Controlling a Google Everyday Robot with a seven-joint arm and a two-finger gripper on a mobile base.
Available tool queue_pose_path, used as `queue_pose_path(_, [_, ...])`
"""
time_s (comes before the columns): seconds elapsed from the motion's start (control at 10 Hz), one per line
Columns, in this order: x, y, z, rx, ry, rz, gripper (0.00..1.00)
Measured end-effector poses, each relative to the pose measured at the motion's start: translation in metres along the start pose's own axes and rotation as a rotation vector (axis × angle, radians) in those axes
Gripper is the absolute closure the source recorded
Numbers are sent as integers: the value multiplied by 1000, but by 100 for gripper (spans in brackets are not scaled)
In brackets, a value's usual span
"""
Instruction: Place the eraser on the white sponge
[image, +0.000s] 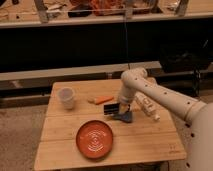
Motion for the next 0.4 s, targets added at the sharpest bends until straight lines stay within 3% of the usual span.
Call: queue_pose_path(0.4, [10,2,-1,-14,-1,10,20])
